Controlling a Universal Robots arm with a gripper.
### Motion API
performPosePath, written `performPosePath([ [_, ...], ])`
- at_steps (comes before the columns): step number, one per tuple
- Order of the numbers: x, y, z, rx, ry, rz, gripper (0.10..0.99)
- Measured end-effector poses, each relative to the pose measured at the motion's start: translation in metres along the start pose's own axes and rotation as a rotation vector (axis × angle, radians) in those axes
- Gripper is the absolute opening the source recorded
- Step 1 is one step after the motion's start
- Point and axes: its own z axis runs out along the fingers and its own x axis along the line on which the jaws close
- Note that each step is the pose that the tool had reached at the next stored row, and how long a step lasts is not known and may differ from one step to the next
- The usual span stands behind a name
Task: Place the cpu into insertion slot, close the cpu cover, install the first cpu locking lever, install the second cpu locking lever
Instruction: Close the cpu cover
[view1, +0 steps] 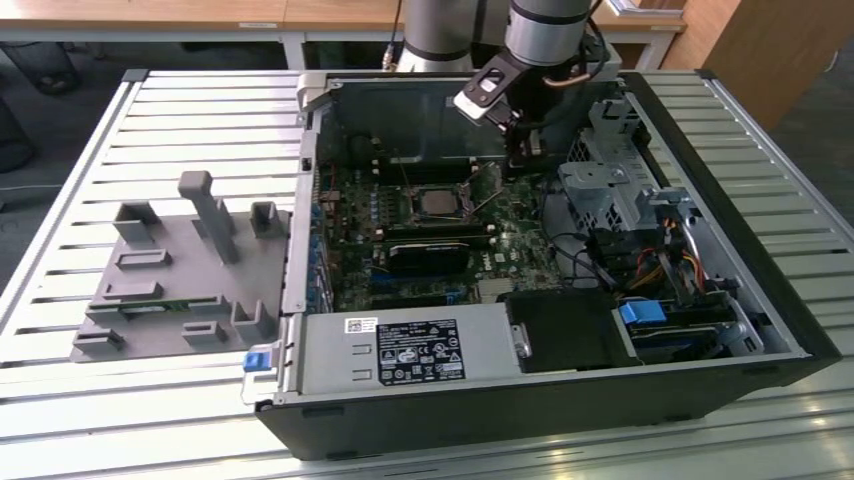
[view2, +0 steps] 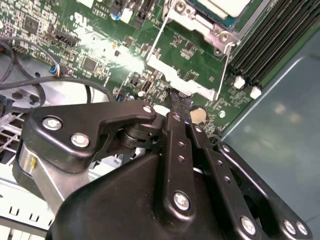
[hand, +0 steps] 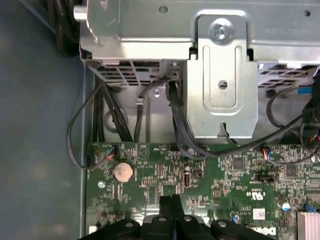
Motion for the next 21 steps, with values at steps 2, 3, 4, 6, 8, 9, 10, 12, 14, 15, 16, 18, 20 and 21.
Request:
performPosePath([
  [2,0.0,-0.0016,0.0,0.0,0.0001,0.0,0.106],
  [3,0.0001,-0.0021,0.0,0.0,0.0,0.0,0.106],
  [4,0.0004,-0.0027,0.0,0.0,0.0002,0.0,0.106],
  [6,0.0006,-0.0041,-0.0001,0.0,0.0,0.0,0.106],
  [8,0.0005,-0.006,-0.0002,0.0,0.0001,0.0,0.106],
  [9,0.0005,-0.0065,-0.0002,0.0,0.0001,0.0,0.106],
  [10,0.0006,-0.0068,-0.0002,0.0,0.0001,0.0,0.106],
  [12,0.0005,-0.0077,-0.0002,0.0,-0.0001,0.0,0.106],
  [14,0.0005,-0.0085,-0.0003,0.0,-0.0001,0.0,0.106],
  [15,0.0005,-0.0089,-0.0003,0.0,-0.0001,0.0,0.106],
  [16,0.0005,-0.0094,-0.0003,0.0,-0.0001,0.0,0.106],
  [18,0.0005,-0.0104,-0.0004,0.0,-0.0001,0.0,0.106],
  [20,0.0005,-0.0114,-0.0004,0.0,0.0,0.0,0.106],
  [21,0.0005,-0.0119,-0.0004,0.0,-0.0001,0.0,0.106],
])
